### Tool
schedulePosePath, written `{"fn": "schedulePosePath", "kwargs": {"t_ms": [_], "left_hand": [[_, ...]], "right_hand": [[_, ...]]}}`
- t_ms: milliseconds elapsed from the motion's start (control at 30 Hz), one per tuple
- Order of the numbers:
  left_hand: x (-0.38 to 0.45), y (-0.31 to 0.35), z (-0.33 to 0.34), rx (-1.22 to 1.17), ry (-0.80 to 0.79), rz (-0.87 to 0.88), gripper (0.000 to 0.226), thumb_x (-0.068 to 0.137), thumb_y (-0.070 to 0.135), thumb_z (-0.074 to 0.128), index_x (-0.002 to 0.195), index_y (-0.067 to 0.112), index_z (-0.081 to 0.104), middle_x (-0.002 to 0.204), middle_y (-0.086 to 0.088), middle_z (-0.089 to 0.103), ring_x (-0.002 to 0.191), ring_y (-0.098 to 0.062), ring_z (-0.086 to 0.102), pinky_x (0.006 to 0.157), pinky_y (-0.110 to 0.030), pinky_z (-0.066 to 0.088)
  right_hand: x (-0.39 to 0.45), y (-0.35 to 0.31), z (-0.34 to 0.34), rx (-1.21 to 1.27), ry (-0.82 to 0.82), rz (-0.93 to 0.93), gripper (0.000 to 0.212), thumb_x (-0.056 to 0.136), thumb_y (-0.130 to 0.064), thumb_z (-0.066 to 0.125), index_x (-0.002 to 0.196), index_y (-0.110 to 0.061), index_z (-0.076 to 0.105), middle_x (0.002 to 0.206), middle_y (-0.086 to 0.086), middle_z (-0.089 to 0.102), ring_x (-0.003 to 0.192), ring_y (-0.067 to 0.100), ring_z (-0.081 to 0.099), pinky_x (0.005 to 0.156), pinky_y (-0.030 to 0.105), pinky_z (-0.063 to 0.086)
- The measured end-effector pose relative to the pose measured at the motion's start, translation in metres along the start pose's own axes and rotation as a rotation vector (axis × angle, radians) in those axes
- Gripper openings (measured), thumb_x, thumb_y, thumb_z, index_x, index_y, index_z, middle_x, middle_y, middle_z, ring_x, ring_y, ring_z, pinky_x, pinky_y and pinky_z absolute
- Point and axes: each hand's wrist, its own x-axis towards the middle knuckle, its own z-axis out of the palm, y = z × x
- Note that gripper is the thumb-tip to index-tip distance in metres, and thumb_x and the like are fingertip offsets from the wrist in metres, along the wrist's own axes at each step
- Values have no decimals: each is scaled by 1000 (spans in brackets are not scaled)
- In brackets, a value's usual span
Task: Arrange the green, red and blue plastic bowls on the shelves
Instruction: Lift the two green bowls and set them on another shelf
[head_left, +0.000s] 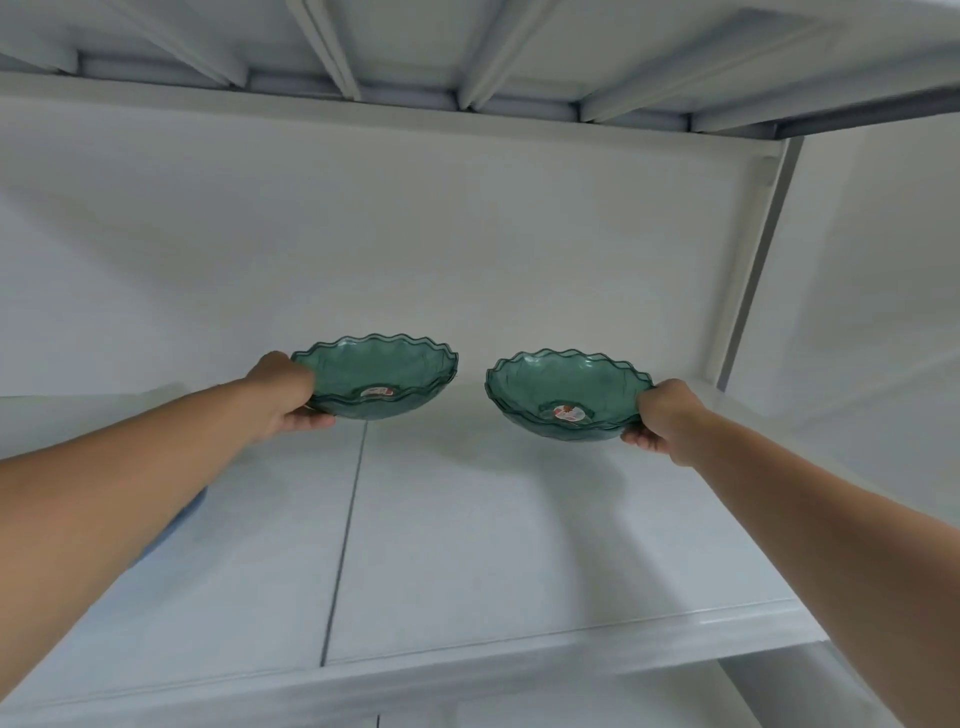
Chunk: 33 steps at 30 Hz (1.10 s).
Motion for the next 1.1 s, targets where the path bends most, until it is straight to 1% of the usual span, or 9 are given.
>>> {"fn": "schedulePosePath", "kwargs": {"t_ms": [300, 433, 567, 833, 900, 967, 1000, 1067, 1100], "left_hand": [[-17, 8, 137, -20, 85, -31, 24, 105, 3, 45, 126, -2, 55, 105, -20, 70, 72, -33, 73, 40, -31, 58], [-18, 4, 169, -37, 89, -60, 25, 102, 3, 49, 126, 1, 56, 107, -20, 72, 74, -33, 75, 45, -36, 62], [-9, 4, 190, -24, 102, -74, 26, 100, 2, 50, 125, 7, 53, 115, -19, 70, 76, -34, 74, 46, -35, 62], [6, 1, 205, -58, 113, -86, 27, 102, 7, 46, 127, 16, 49, 114, -11, 67, 91, -36, 78, 57, -42, 66], [9, 2, 206, -44, 101, -80, 27, 104, 18, 44, 131, 23, 43, 116, -9, 65, 90, -37, 78, 61, -43, 67], [14, 0, 204, 70, 98, -74, 50, 104, 43, 43, 150, 25, 37, 129, -10, 61, 88, -35, 76, 61, -42, 66], [16, -1, 201, 216, 115, -56, 65, 103, 56, 39, 159, 25, 29, 138, -10, 57, 95, -35, 73, 65, -41, 64], [19, -3, 194, 575, 167, 29, 85, 98, 72, 29, 166, 22, 18, 153, -16, 46, 129, -41, 55, 92, -47, 54], [18, -3, 191, 708, 182, 89, 89, 97, 76, 27, 167, 22, 17, 159, -19, 40, 142, -42, 41, 104, -50, 45]], "right_hand": [[106, 37, -92, -38, -31, -3, 32, 100, -4, 37, 121, 4, 60, 111, 28, 72, 40, 22, 61, 33, 20, 44], [141, 55, -110, -43, -19, 75, 31, 102, -5, 35, 120, 4, 60, 95, 27, 74, 37, 24, 61, 35, 23, 46], [158, 68, -113, -72, -4, 91, 32, 97, -5, 37, 119, 4, 58, 80, 28, 74, 58, 30, 65, 58, 34, 50], [175, 72, -105, -40, -26, 70, 28, 97, -1, 42, 114, 5, 63, 80, 26, 72, 42, 25, 62, 39, 25, 48], [178, 73, -104, -43, -32, 73, 28, 97, -3, 43, 115, 4, 63, 83, 25, 72, 42, 25, 63, 38, 24, 49], [178, 70, -103, -91, -15, 78, 32, 97, -13, 46, 122, 1, 61, 97, 24, 72, 55, 29, 70, 41, 26, 52], [177, 67, -104, -162, 17, 52, 39, 96, -21, 48, 129, -2, 58, 110, 22, 69, 70, 33, 73, 46, 30, 56], [168, 61, -107, -414, 102, -88, 55, 96, -35, 46, 145, -11, 49, 133, 19, 56, 106, 40, 65, 76, 44, 61], [161, 58, -110, -552, 130, -182, 60, 96, -39, 44, 150, -14, 45, 141, 19, 50, 120, 42, 57, 92, 49, 56]]}}
